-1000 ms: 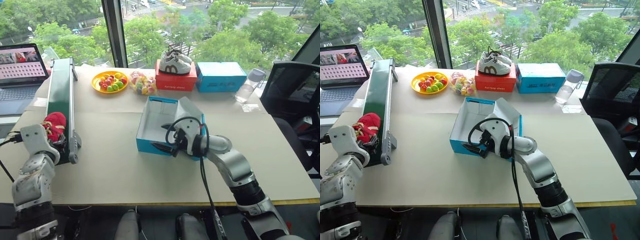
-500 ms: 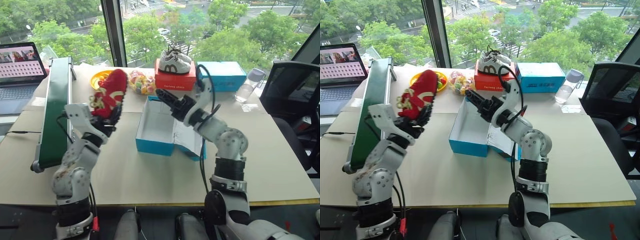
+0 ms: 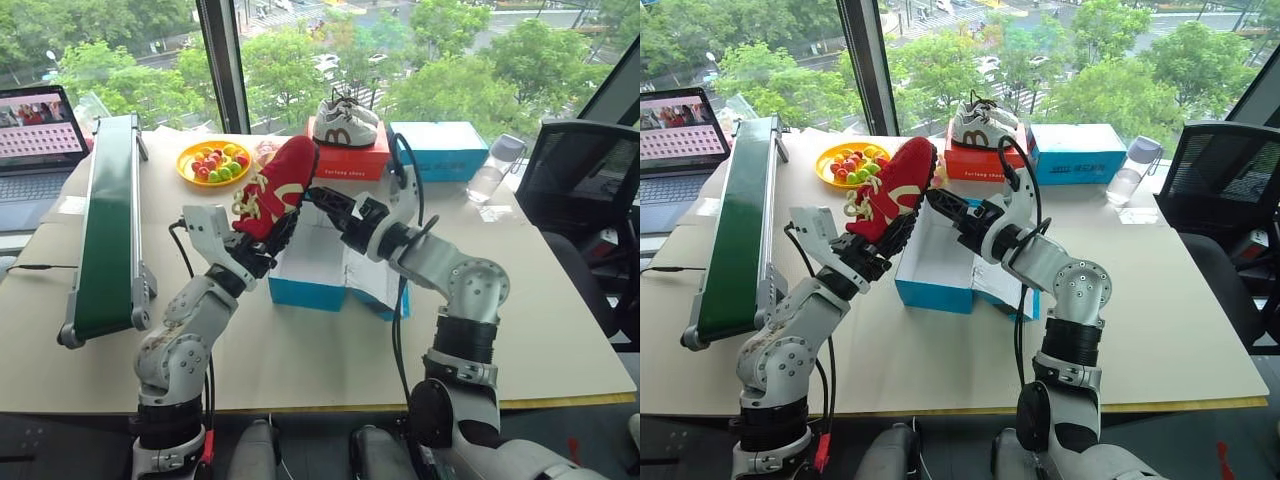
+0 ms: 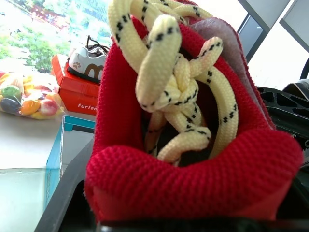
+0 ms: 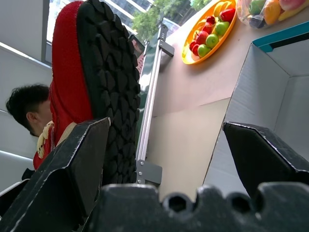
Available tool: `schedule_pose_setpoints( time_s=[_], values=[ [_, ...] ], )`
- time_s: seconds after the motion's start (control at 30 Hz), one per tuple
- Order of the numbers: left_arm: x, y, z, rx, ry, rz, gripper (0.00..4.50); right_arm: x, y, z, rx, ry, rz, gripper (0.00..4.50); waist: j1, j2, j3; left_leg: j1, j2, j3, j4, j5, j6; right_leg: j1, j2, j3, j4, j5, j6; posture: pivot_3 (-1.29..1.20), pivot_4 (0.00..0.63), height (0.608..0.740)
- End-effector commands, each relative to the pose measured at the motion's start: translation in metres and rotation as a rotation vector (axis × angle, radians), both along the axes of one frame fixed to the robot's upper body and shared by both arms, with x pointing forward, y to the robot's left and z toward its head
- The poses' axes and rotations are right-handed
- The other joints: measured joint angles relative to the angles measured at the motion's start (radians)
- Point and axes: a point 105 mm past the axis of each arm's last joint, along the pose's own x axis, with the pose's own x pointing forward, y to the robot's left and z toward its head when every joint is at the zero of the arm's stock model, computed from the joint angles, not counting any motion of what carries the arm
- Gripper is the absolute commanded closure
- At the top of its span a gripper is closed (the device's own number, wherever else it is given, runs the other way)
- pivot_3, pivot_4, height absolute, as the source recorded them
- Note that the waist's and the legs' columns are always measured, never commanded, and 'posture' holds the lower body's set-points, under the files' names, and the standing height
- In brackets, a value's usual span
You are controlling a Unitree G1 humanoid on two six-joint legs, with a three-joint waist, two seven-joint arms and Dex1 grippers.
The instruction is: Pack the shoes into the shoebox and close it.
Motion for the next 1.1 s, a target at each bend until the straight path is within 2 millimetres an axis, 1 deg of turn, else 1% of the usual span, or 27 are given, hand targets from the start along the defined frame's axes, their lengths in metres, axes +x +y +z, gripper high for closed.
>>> schedule_pose_setpoints(
  time_s=[0.03, 0.13, 0.23, 0.37, 0.47, 0.57, 0.7, 0.8, 1.03, 1.1],
  values=[
    [0.0, -0.006, 0.001, 0.008, -0.012, -0.039, 1.68, -0.017, 0.017, 0.043, 0.153, -0.118, 0.08, 0.0, 0.0, 0.0, 0.0, 0.0, 0.0, 0.0, 0.0, 0.0, 0.0, 0.0, 0.0, 0.0, 0.0, 0.0, 0.0, 0.0, 0.15, 0.74],
    [-0.001, -0.006, 0.004, 0.003, -0.021, -0.044, 1.68, -0.019, 0.016, 0.044, 0.157, -0.121, 0.088, 0.0, 0.0, 0.0, 0.0, 0.0, 0.0, 0.0, 0.0, 0.0, 0.0, 0.0, 0.0, 0.0, -0.001, 0.0, 0.0, 0.0, 0.15, 0.74],
    [-0.002, -0.011, 0.007, 0.014, -0.038, -0.059, 1.68, -0.02, 0.017, 0.04, 0.126, -0.115, 0.092, 0.0, -0.002, 0.0, 0.0, 0.0, 0.0, 0.0, 0.0, 0.0, 0.0, 0.0, 0.0, 0.0, 0.0, 0.0, 0.0, 0.0, 0.15, 0.74],
    [-0.005, -0.018, 0.013, 0.006, -0.054, -0.072, 1.68, -0.015, 0.019, 0.022, 0.058, -0.075, 0.069, 0.0, -0.001, 0.0, 0.0, 0.0, 0.0, 0.0, 0.0, 0.0, 0.0, 0.0, 0.0, 0.0, -0.001, 0.0, 0.0, 0.0, 0.15, 0.74],
    [-0.005, -0.015, 0.013, 0.006, -0.057, -0.06, 1.68, -0.01, 0.015, 0.013, 0.039, -0.053, 0.042, 0.0, 0.0, 0.0, 0.0, 0.0, 0.0, 0.0, 0.0, 0.0, 0.0, 0.0, 0.0, 0.0, -0.001, 0.0, 0.0, 0.0, 0.15, 0.74],
    [-0.005, -0.01, 0.013, 0.019, -0.058, -0.047, 1.68, -0.007, 0.013, 0.011, 0.023, -0.054, 0.031, 0.0, 0.0, 0.0, 0.0, -0.001, 0.0, -0.001, 0.0, 0.0, 0.0, 0.0, 0.0, 0.0, -0.001, 0.0, 0.0, 0.0, 0.15, 0.74],
    [-0.007, -0.014, 0.014, 0.027, -0.064, -0.059, 1.68, -0.004, 0.016, 0.008, 0.014, -0.046, 0.026, 0.0, 0.001, 0.0, 0.0, -0.001, 0.0, -0.001, 0.0, 0.0, 0.0, -0.001, 0.0, 0.0, -0.001, 0.0, 0.0, 0.0, 0.15, 0.74],
    [-0.007, -0.014, 0.012, 0.028, -0.058, -0.055, 1.7, -0.001, 0.014, 0.009, 0.024, -0.049, 0.006, 0.71, 0.001, 0.0, 0.0, -0.001, 0.0, -0.001, -0.001, 0.0, 0.0, -0.001, 0.0, 0.0, -0.001, 0.0, 0.0, 0.0, 0.15, 0.74],
    [-0.005, -0.013, 0.007, 0.067, -0.045, -0.032, 1.7, -0.003, 0.015, 0.016, 0.039, -0.072, 0.008, 3.12, 0.001, 0.0, 0.0, -0.001, 0.0, -0.001, -0.001, 0.0, 0.0, -0.001, 0.0, 0.0, -0.002, 0.0, 0.0, 0.0, 0.15, 0.74],
    [-0.004, -0.012, 0.004, 0.088, -0.04, -0.023, 1.7, -0.004, 0.016, 0.018, 0.041, -0.078, 0.013, 3.62, 0.001, 0.0, 0.0, -0.001, 0.0, -0.001, -0.001, 0.0, 0.0, -0.001, 0.0, 0.0, -0.002, 0.0, 0.0, 0.0, 0.15, 0.74]
  ],
)
